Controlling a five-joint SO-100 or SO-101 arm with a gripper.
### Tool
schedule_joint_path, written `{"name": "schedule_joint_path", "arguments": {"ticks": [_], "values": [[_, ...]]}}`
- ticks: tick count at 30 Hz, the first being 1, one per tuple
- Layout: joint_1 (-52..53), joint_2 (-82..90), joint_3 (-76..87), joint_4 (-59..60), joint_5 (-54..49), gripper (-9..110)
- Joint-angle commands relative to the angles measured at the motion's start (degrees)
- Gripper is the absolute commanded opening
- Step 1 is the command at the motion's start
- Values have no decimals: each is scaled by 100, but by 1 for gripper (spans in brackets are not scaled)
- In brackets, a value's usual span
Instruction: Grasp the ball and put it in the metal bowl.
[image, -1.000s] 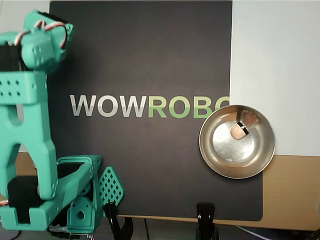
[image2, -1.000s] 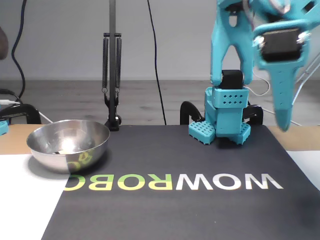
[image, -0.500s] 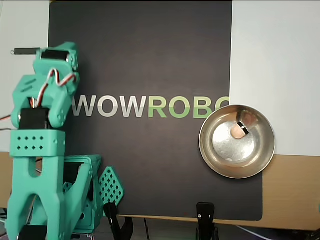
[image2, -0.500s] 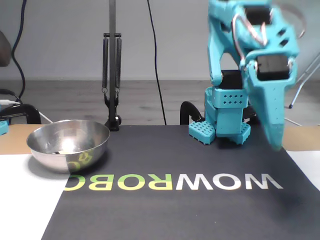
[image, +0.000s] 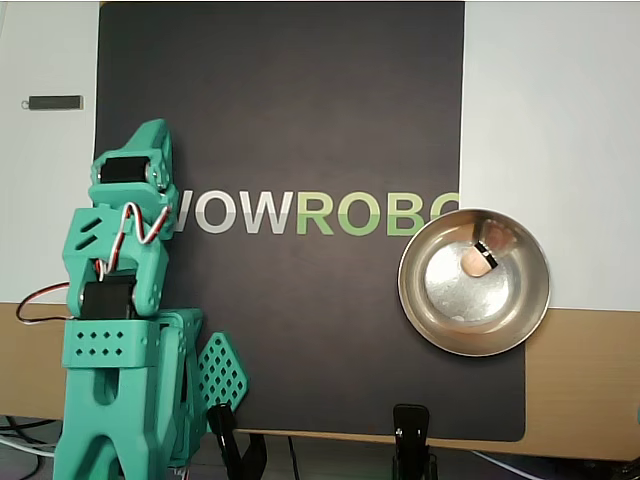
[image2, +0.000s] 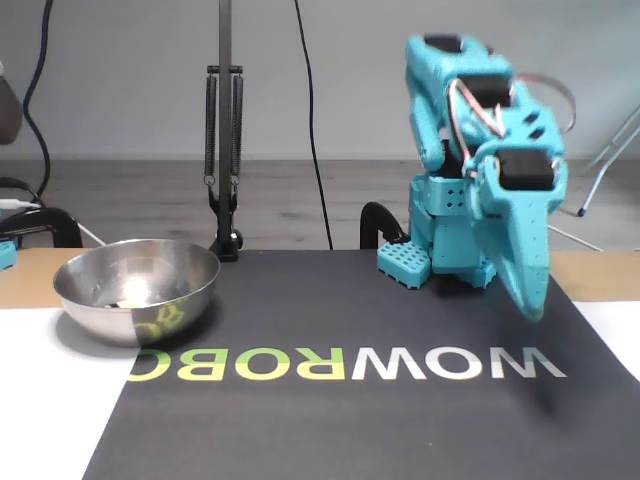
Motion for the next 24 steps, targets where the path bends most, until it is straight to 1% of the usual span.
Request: {"name": "schedule_joint_path", "arguments": {"ticks": [1,6,10,19,24], "values": [[0,571,422,-211,-97,0],[9,1406,967,-211,-149,0],[18,2109,967,378,-105,0],[35,3507,967,2145,-105,0],[44,3595,949,2522,-132,0]]}}
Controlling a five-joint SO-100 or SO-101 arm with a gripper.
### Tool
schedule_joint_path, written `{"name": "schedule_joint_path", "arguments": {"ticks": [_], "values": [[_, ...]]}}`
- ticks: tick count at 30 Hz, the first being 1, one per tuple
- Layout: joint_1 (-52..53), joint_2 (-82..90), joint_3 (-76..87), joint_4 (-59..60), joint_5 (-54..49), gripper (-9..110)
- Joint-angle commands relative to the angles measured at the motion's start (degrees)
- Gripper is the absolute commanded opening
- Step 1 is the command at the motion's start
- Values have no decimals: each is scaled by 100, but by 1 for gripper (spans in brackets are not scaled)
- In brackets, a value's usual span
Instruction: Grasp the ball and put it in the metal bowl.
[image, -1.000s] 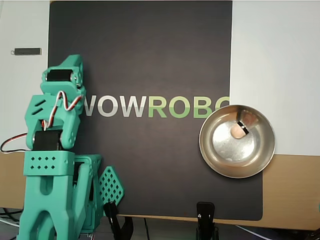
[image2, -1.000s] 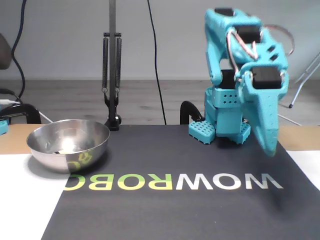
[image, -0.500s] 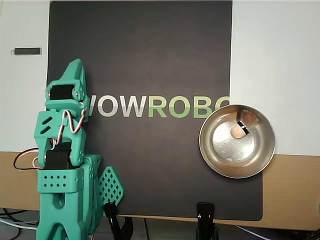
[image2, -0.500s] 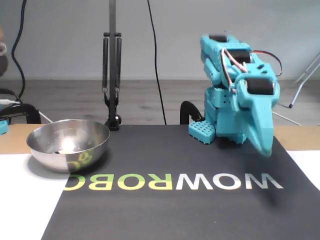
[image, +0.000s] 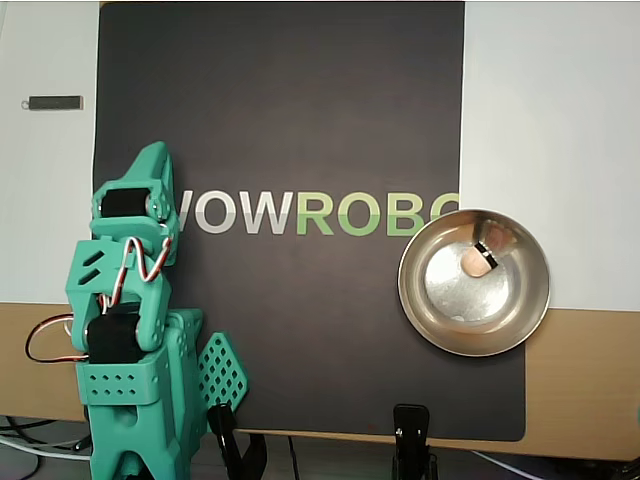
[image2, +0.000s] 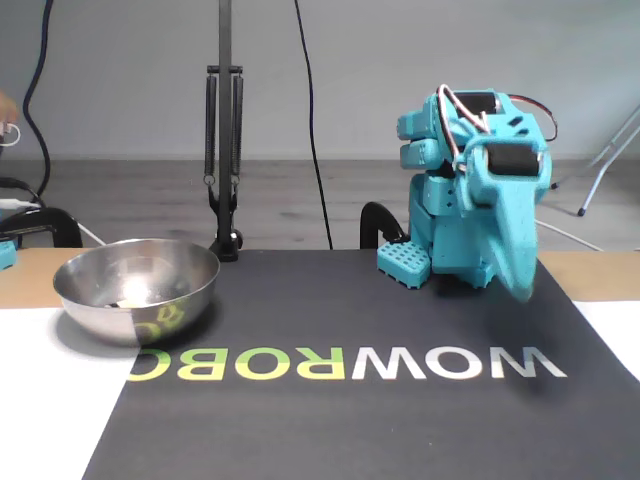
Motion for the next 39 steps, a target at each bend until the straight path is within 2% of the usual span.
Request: {"name": "schedule_joint_path", "arguments": {"ticks": [1,8,39], "values": [[35,343,185,88,9,0],[0,369,185,668,0,0],[9,343,176,650,-9,0]]}}
